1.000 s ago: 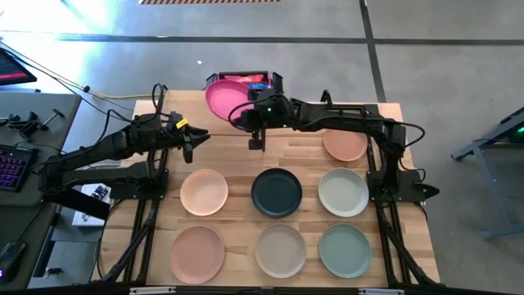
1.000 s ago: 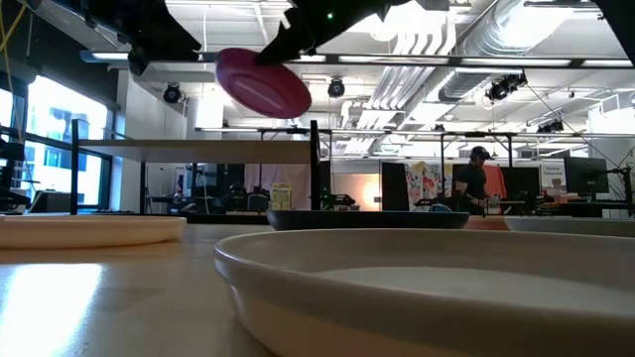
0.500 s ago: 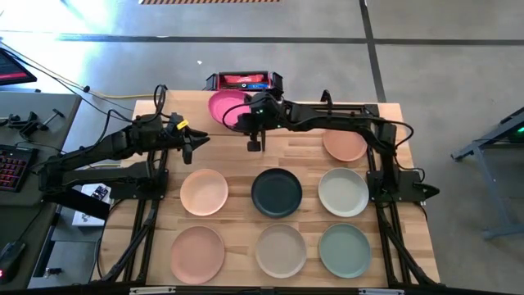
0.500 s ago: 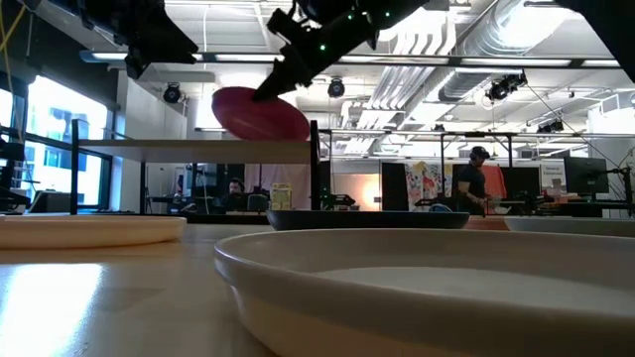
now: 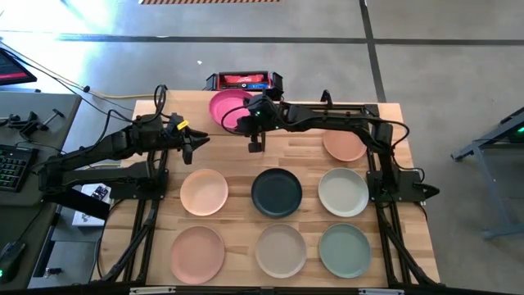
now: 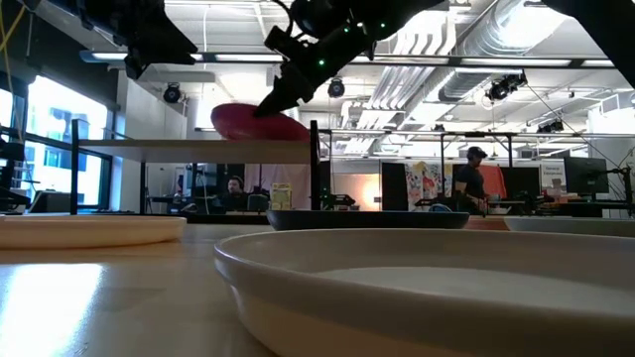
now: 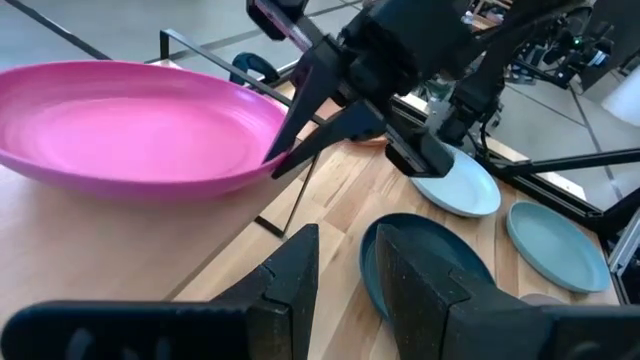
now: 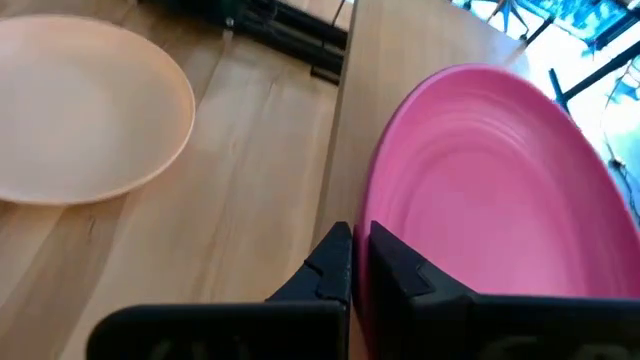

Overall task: Place and stack plates onto a shelf
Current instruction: Put the pink plate on the shelf

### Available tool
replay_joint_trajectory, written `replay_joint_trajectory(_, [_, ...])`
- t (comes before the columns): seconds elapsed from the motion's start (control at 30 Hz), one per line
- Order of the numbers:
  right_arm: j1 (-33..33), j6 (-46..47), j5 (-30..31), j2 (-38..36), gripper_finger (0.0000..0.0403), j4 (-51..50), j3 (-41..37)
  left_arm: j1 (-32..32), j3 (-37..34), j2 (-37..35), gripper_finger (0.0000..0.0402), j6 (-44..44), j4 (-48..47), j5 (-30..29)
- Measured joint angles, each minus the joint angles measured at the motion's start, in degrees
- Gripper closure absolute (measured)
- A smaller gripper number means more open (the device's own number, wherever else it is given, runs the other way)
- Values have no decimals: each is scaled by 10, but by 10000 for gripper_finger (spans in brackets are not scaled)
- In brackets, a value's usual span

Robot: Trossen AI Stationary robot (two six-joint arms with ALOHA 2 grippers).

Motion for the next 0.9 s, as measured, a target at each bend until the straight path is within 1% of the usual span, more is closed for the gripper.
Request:
replay_joint_trajectory(0.2, [0, -23, 6, 0, 403, -1, 0, 0, 0, 0, 309, -11, 0, 0])
replay_joint_trajectory(0.3, [0, -29, 20, 0, 402, -1, 0, 0, 0, 0, 309, -19, 0, 0])
replay_joint_trajectory(0.6, [0, -29, 16, 0, 402, -21, 0, 0, 0, 0, 309, -21, 0, 0])
replay_joint_trajectory(0.67, [0, -29, 17, 0, 396, -27, 0, 0, 0, 0, 309, -21, 0, 0])
replay_joint_trajectory(0.77, [0, -30, 17, 0, 377, -31, 0, 0, 0, 0, 309, -26, 0, 0])
replay_joint_trajectory(0.9, [0, -56, 17, 0, 350, -30, 0, 0, 0, 0, 309, -44, 0, 0])
